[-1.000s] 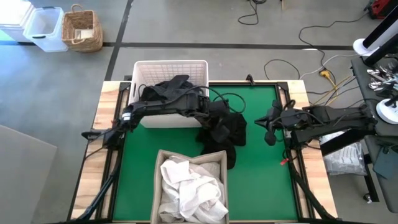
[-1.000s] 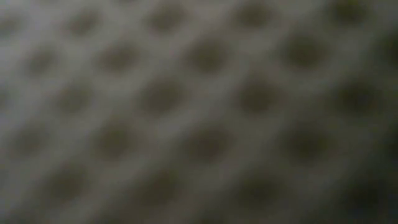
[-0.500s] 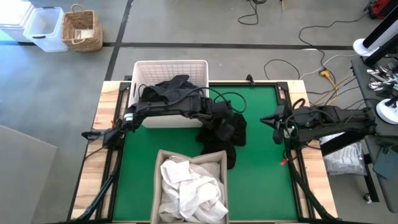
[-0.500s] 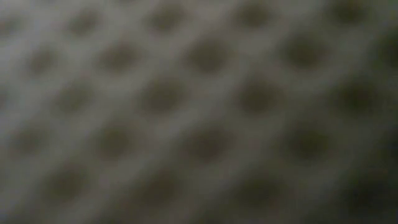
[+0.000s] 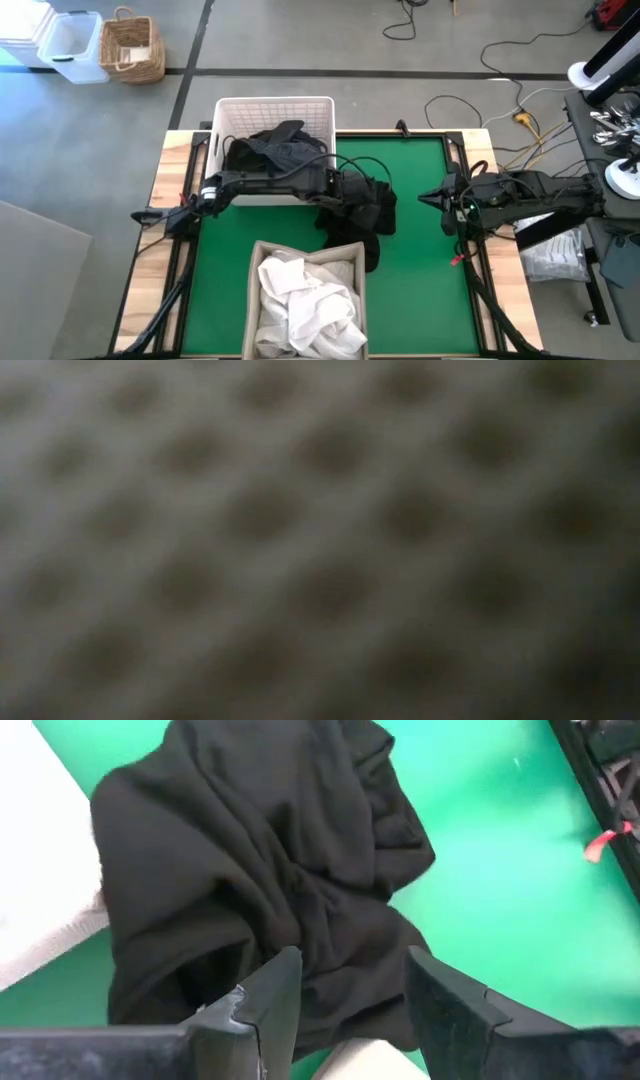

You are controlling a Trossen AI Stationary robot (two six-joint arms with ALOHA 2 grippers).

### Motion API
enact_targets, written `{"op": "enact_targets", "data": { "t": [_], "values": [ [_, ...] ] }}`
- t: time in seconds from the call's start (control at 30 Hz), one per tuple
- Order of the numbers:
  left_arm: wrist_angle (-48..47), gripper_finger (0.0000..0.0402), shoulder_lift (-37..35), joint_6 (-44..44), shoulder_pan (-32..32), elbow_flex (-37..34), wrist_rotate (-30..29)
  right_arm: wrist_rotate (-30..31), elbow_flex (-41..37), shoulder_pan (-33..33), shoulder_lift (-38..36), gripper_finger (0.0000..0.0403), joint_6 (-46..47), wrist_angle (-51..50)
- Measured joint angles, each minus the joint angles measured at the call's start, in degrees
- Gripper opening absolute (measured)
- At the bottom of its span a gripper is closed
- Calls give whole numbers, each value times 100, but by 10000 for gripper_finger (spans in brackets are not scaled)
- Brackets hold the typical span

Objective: Sort clothes
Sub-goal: Put the black shirt into the white bin

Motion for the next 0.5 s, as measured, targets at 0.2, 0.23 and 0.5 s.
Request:
{"op": "enact_targets", "data": {
  "t": [0.2, 0.23, 0.5],
  "values": [
    [-1, 155, -2, -177, -5, -131, -19, -18, 90, 0, -43, 18, -30, 5],
    [38, 155, -2, -157, -4, -165, -22, -25, 105, 0, -65, 18, -39, -4],
    [103, 155, -7, -291, -1, -239, -29, -491, 127, 0, -347, 18, -298, -171]
  ]
}}
